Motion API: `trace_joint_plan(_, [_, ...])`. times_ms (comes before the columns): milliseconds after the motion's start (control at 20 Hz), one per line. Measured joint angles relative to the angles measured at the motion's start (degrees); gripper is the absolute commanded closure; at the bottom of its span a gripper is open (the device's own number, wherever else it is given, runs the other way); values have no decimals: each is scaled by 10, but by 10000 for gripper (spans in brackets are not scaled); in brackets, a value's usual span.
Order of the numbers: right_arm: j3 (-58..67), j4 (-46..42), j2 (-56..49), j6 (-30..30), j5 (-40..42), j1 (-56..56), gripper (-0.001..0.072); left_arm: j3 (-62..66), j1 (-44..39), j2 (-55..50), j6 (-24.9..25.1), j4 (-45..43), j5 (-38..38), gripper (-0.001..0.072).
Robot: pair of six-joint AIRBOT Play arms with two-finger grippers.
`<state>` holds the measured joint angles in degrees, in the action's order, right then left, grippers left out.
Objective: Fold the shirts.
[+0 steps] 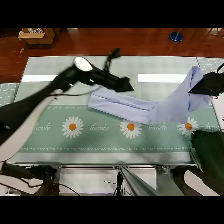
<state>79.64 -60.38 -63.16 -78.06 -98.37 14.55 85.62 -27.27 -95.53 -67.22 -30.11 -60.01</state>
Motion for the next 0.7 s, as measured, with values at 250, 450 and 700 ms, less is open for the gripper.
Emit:
trace_joint_plan(250, [0,-34,-6,-26,47,-74,688,1,136,155,2,-65,-61,687])
trace_joint_plan(450, [0,-61,-49,-66,102,-163,688,1,228,261,4,-82,-93,687])
trace_joint_plan(700, [0,-71,-139,-122,206,-285,688,0,291,337,5,-92,-157,687])
